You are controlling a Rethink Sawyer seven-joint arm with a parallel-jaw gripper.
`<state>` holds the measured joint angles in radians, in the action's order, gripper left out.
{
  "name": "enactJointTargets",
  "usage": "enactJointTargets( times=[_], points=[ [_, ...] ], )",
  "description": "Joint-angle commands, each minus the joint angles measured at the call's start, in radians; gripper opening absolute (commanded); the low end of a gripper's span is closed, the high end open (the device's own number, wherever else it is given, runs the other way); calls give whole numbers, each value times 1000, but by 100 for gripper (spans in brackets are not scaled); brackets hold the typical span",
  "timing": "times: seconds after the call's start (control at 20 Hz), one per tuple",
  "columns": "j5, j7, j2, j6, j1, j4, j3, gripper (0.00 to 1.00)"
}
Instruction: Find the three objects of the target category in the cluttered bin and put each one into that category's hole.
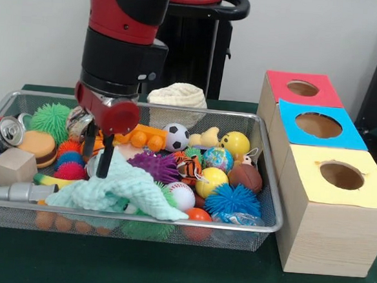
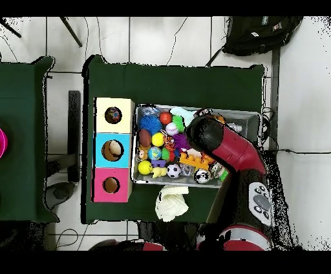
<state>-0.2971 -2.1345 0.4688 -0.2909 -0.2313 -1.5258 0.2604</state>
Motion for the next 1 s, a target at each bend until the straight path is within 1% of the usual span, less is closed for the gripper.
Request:
enactJointTargets(
  times=[0.05, 0.3, 0.4, 0.55, 0.75, 1.0],
  points=[
    [49, -64, -115, 86, -46, 34, -115, 100],
    [46, -56, -118, 57, -43, 40, -113, 100],
    [58, -41, -121, 21, -34, 43, -88, 100],
    [86, 9, -105, -54, -55, 33, -81, 100],
    [118, 28, -83, -140, -61, 36, -44, 100],
    [155, 25, -67, -158, -81, 3, -44, 100]
  ],
)
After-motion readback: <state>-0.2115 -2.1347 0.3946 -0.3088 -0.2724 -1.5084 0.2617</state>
